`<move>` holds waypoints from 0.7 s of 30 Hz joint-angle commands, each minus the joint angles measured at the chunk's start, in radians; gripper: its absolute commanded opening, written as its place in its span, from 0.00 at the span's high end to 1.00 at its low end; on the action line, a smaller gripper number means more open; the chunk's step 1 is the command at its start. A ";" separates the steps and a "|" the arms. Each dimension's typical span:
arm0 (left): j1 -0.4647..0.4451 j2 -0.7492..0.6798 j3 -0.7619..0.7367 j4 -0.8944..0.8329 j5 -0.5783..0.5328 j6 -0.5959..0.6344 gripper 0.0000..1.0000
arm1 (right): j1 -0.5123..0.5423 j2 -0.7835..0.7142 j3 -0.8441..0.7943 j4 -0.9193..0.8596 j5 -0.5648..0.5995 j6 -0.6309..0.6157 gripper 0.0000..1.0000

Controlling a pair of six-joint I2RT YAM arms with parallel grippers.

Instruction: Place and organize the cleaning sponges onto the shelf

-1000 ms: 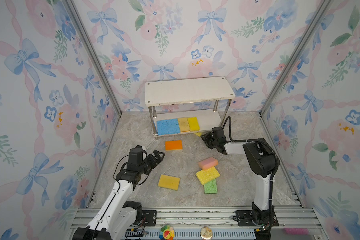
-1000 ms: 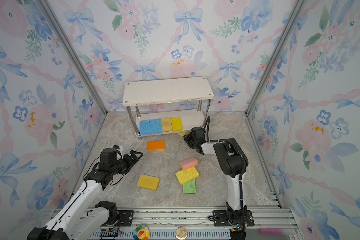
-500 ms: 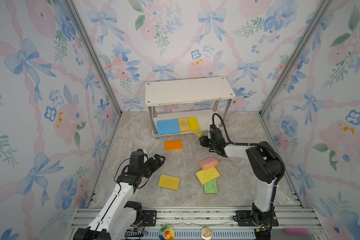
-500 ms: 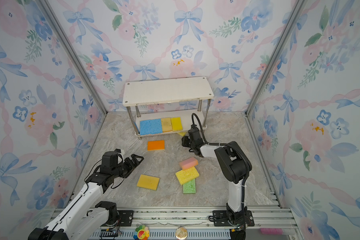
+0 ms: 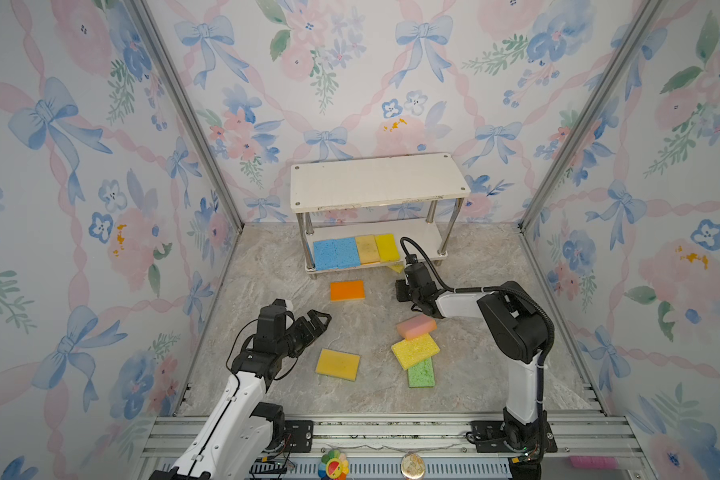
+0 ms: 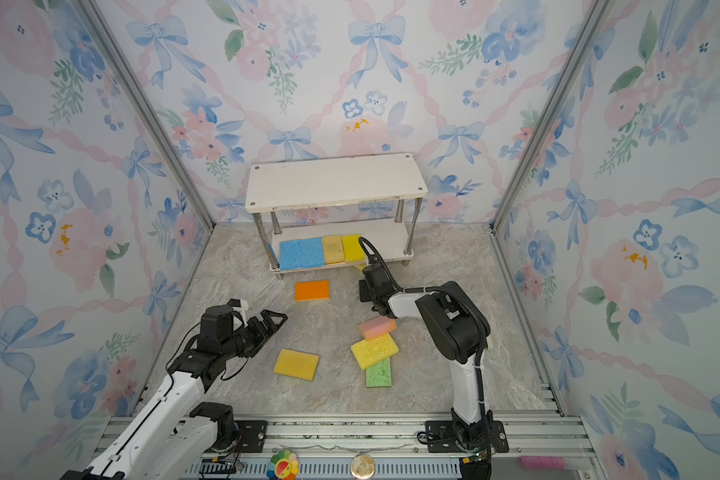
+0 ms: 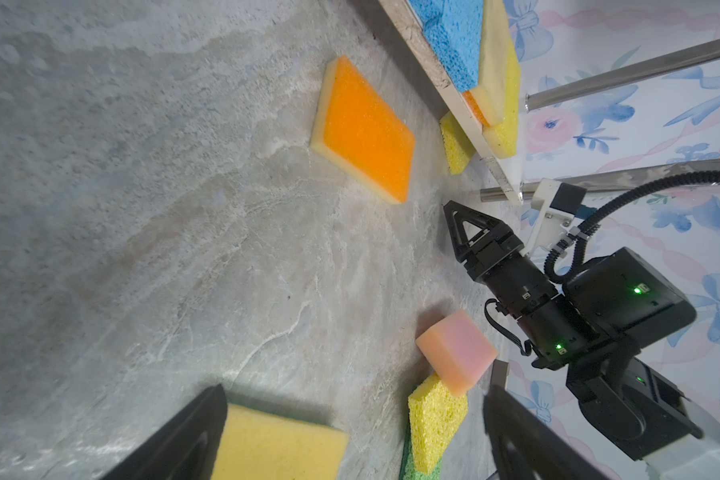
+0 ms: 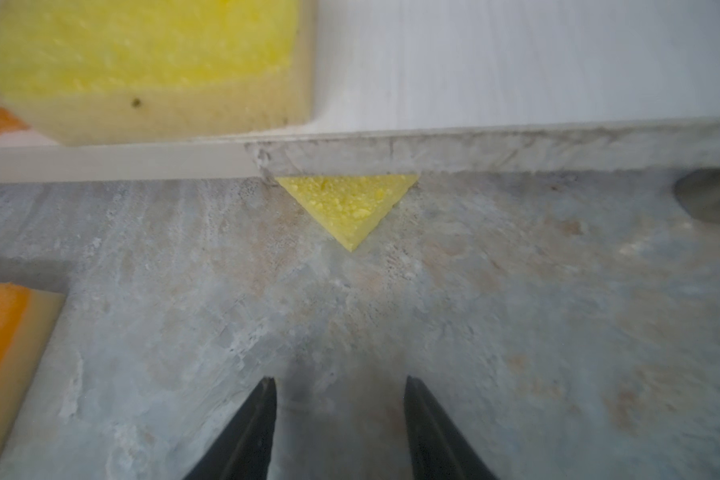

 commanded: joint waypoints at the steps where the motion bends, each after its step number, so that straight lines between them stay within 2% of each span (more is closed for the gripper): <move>1: 0.006 -0.020 -0.021 0.000 0.021 -0.011 0.02 | -0.006 0.028 0.049 -0.038 0.009 -0.005 0.46; 13: 0.011 -0.028 -0.029 0.000 0.013 -0.010 0.02 | -0.039 0.071 0.119 -0.126 -0.038 0.046 0.47; 21: 0.019 -0.044 -0.052 0.002 0.007 -0.018 0.02 | -0.060 0.116 0.230 -0.258 -0.070 0.066 0.45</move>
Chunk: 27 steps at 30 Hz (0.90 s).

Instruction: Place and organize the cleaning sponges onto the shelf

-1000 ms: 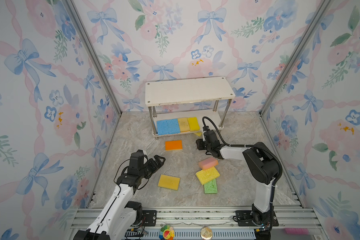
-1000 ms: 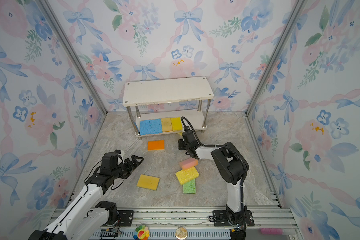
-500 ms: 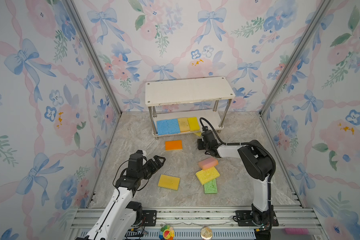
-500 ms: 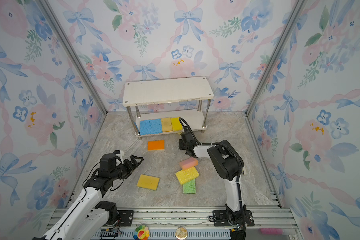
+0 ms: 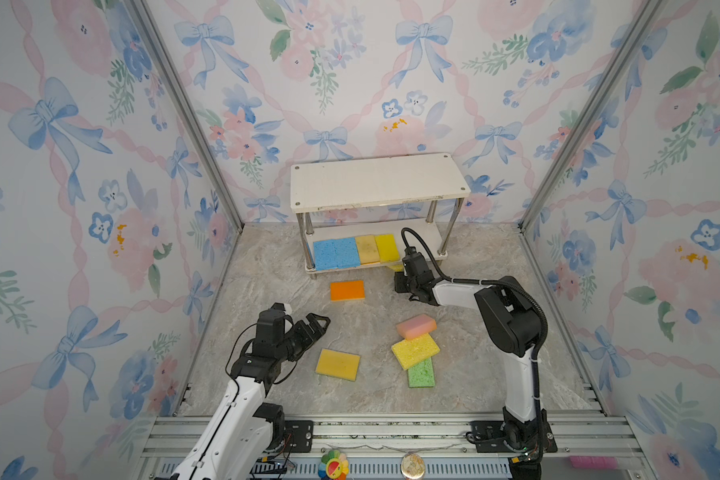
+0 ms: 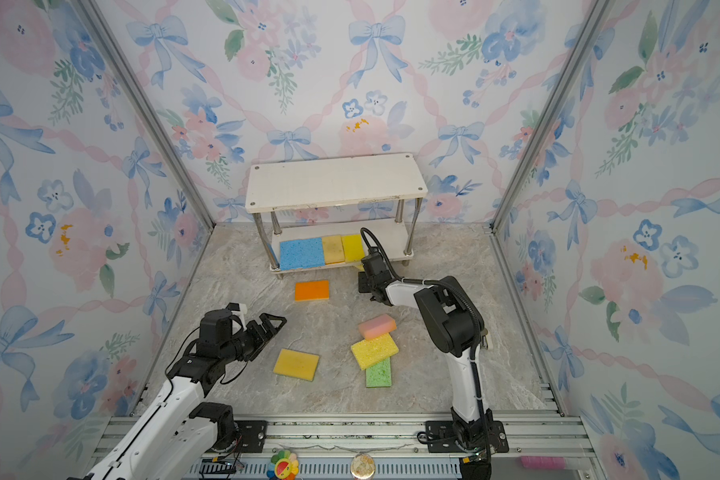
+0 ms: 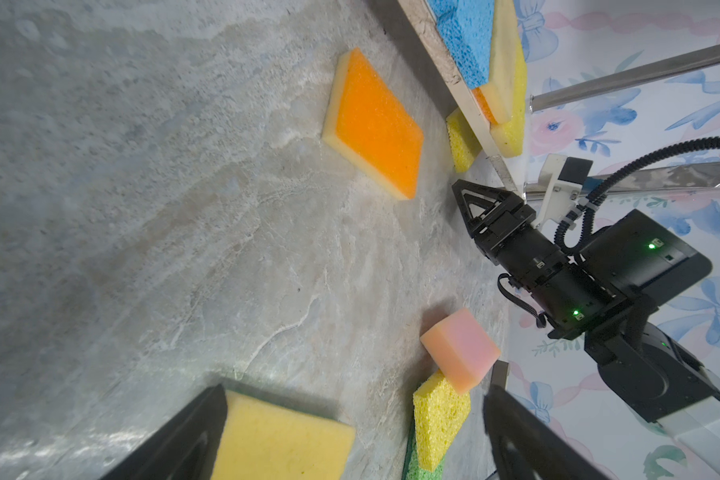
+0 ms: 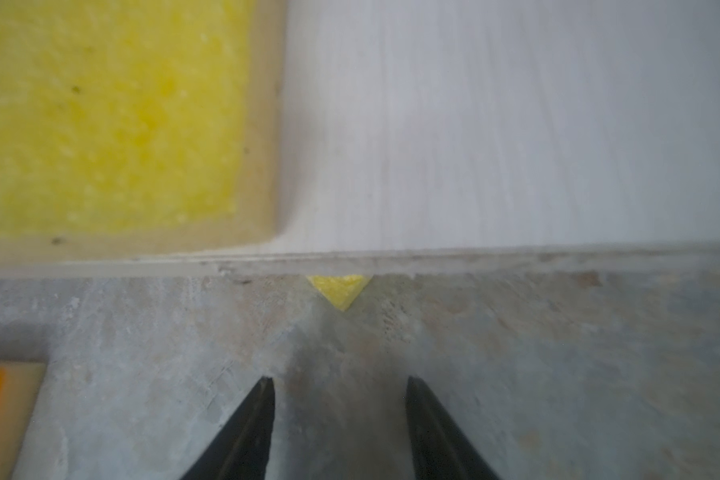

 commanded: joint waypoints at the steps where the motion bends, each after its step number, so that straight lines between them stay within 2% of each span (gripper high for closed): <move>1: 0.008 -0.012 -0.016 0.002 0.002 -0.009 0.02 | -0.020 0.046 0.049 -0.098 -0.029 0.025 0.44; 10: 0.012 -0.026 -0.025 0.001 0.005 -0.008 0.02 | -0.023 0.095 0.141 -0.206 -0.031 0.030 0.39; 27: 0.021 -0.040 -0.039 0.003 0.003 -0.019 0.02 | -0.046 0.162 0.262 -0.364 -0.007 0.066 0.40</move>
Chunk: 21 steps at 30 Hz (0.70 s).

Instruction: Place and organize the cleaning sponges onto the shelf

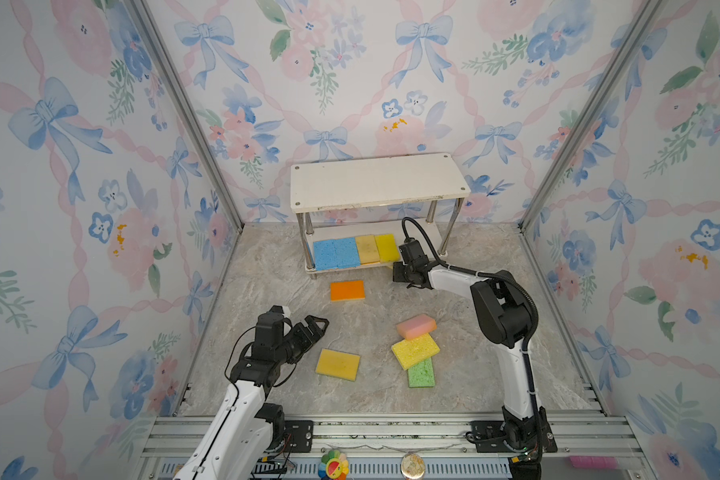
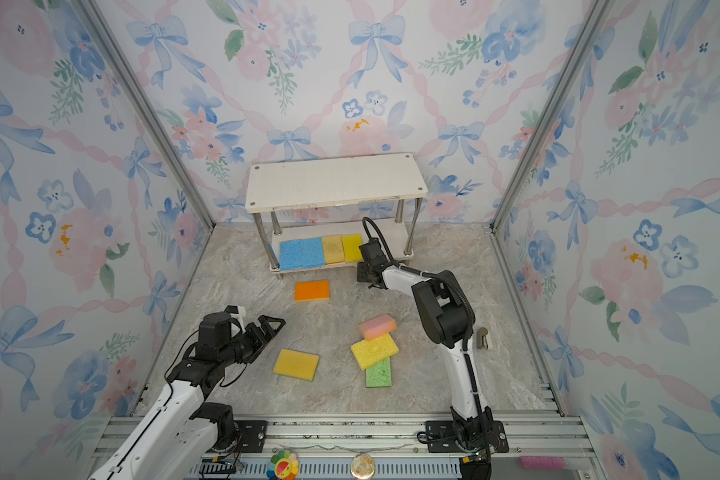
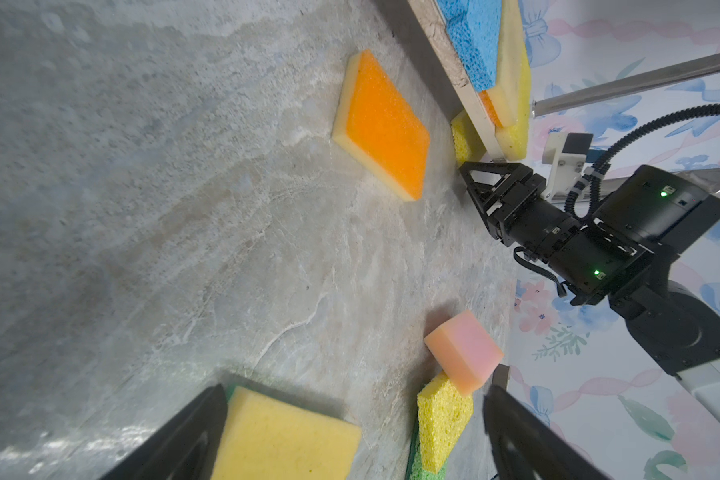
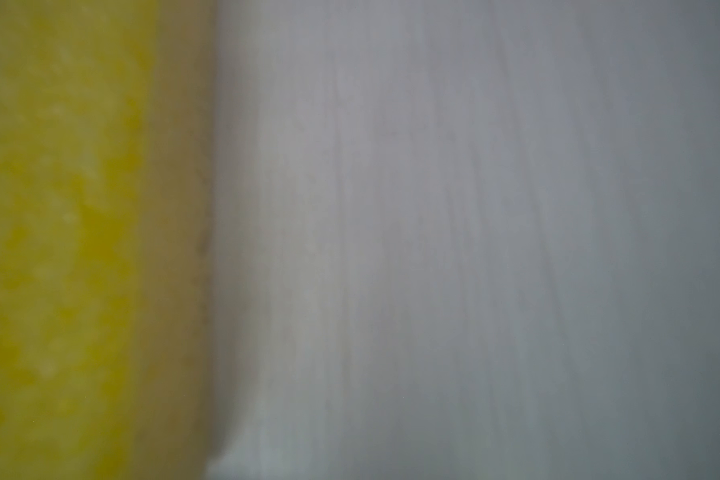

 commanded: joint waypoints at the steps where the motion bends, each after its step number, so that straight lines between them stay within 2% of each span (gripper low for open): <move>1: 0.010 -0.012 -0.015 0.004 0.005 -0.010 0.02 | -0.017 0.057 0.008 -0.120 -0.007 0.030 0.40; 9: 0.015 -0.023 -0.034 0.023 0.007 -0.025 0.02 | -0.030 0.102 0.076 -0.189 -0.040 0.040 0.43; 15: 0.019 -0.024 -0.045 0.028 0.008 -0.031 0.02 | -0.044 0.133 0.115 -0.223 -0.077 0.049 0.56; 18: 0.020 -0.024 -0.046 0.027 0.007 -0.031 0.02 | -0.045 0.132 0.113 -0.218 -0.082 0.043 0.69; 21: 0.020 -0.022 -0.042 0.028 0.005 -0.025 0.02 | -0.038 0.092 0.054 -0.158 -0.077 0.018 0.88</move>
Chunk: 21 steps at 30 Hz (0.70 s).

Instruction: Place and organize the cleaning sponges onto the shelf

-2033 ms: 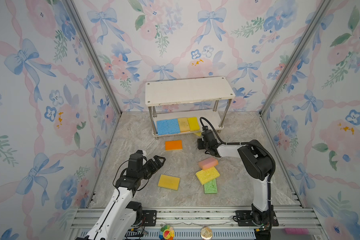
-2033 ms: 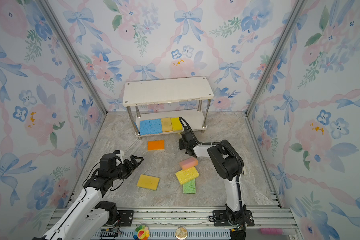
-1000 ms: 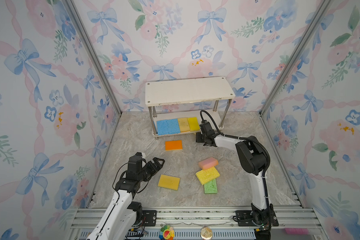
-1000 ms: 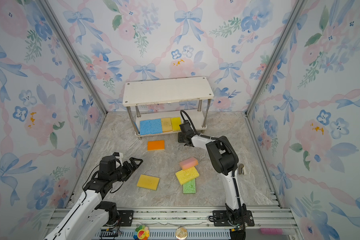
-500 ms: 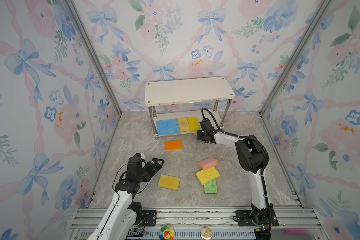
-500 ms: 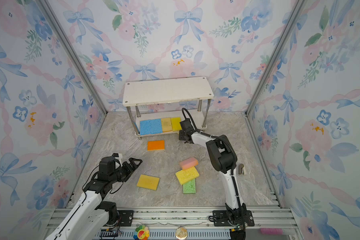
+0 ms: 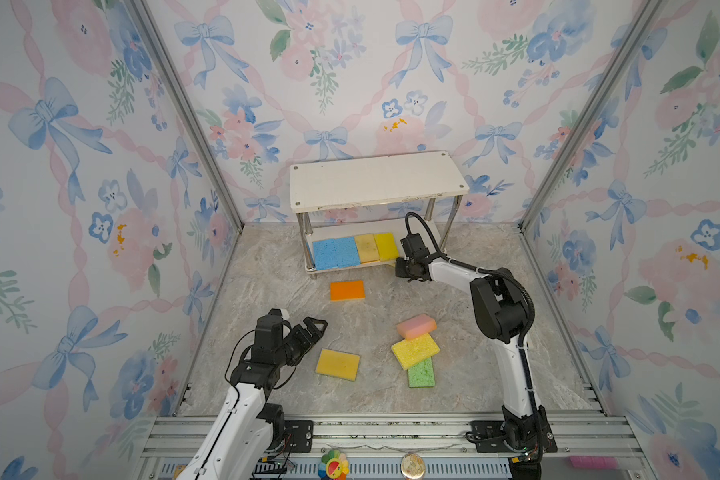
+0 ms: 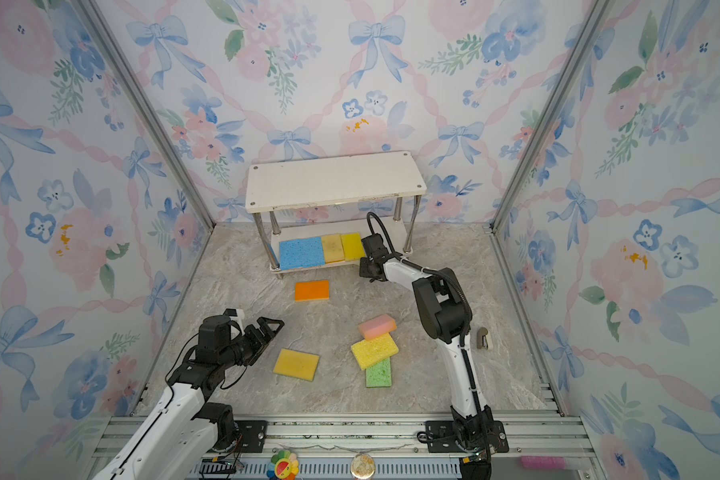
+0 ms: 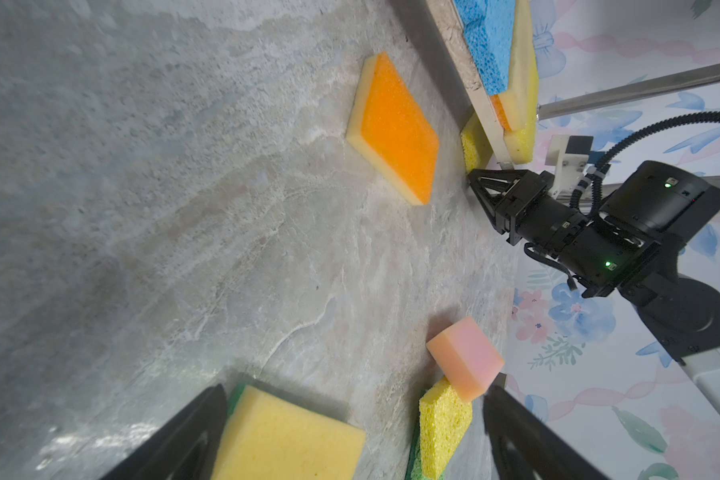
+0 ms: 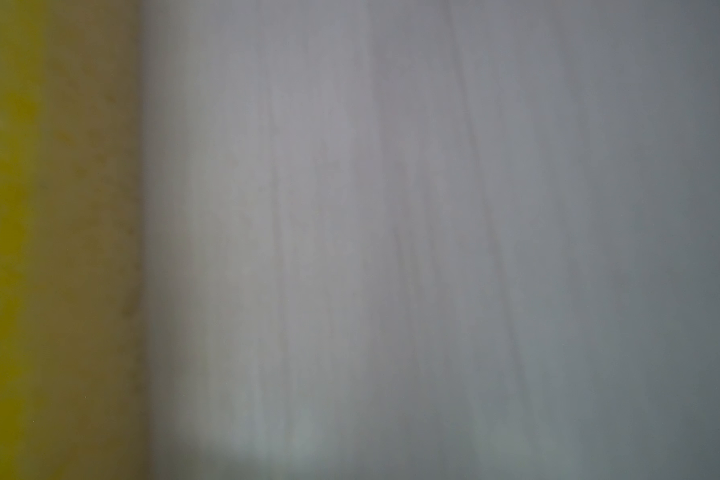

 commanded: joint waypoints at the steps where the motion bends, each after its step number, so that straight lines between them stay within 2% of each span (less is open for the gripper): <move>1: 0.009 -0.007 -0.008 0.008 0.005 0.002 0.02 | -0.001 0.012 -0.091 -0.038 -0.012 -0.024 0.95; 2: 0.009 -0.006 -0.006 0.007 0.005 0.001 0.02 | 0.001 -0.006 -0.110 -0.039 -0.003 -0.035 1.00; 8: 0.009 0.000 0.004 0.006 0.010 0.018 0.02 | -0.001 -0.202 -0.328 -0.027 -0.030 -0.050 1.00; 13: -0.003 0.003 0.009 0.023 0.017 0.016 0.02 | 0.012 -0.410 -0.518 -0.113 -0.113 -0.079 1.00; 16: -0.019 0.016 0.011 0.062 0.033 0.006 0.02 | 0.032 -0.548 -0.618 -0.138 -0.144 -0.140 1.00; 21: -0.064 0.077 -0.005 0.243 0.096 -0.079 0.02 | 0.068 -0.730 -0.648 -0.205 -0.198 -0.278 1.00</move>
